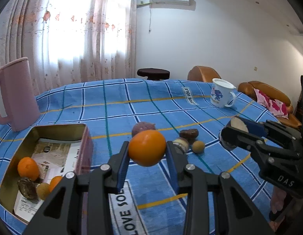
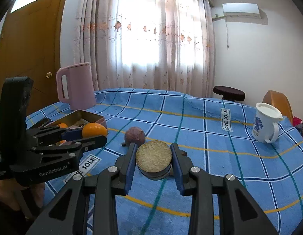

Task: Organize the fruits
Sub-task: 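Carry the orange and cookie to the tin box, lowering the orange inside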

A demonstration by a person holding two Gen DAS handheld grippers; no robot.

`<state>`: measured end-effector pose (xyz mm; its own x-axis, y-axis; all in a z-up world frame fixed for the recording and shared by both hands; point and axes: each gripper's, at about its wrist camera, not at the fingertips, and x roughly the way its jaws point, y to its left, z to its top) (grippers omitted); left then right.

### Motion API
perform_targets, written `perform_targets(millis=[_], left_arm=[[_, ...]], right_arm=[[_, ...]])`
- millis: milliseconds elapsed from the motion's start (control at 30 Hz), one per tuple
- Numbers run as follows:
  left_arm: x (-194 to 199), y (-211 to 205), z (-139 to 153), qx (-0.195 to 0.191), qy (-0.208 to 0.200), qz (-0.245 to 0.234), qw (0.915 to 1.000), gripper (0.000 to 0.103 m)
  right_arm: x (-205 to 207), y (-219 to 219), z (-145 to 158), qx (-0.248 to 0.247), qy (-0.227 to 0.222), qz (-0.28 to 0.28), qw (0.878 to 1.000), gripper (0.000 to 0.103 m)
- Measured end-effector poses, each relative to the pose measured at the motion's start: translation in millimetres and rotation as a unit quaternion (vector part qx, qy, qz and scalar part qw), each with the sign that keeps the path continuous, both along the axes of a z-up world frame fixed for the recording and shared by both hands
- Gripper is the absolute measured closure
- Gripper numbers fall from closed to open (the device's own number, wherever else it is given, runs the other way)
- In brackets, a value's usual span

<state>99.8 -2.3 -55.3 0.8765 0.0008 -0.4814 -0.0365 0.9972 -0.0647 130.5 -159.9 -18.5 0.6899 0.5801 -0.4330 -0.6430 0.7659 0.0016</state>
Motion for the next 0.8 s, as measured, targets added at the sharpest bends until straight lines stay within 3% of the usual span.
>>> perform_targets(millis=[800], left_arm=[[-27, 50, 9, -0.005, -0.022, 0.054, 0.9983, 0.065]], right_arm=[[-6, 66, 17, -0.003, -0.024, 0.06, 0.998, 0.067]])
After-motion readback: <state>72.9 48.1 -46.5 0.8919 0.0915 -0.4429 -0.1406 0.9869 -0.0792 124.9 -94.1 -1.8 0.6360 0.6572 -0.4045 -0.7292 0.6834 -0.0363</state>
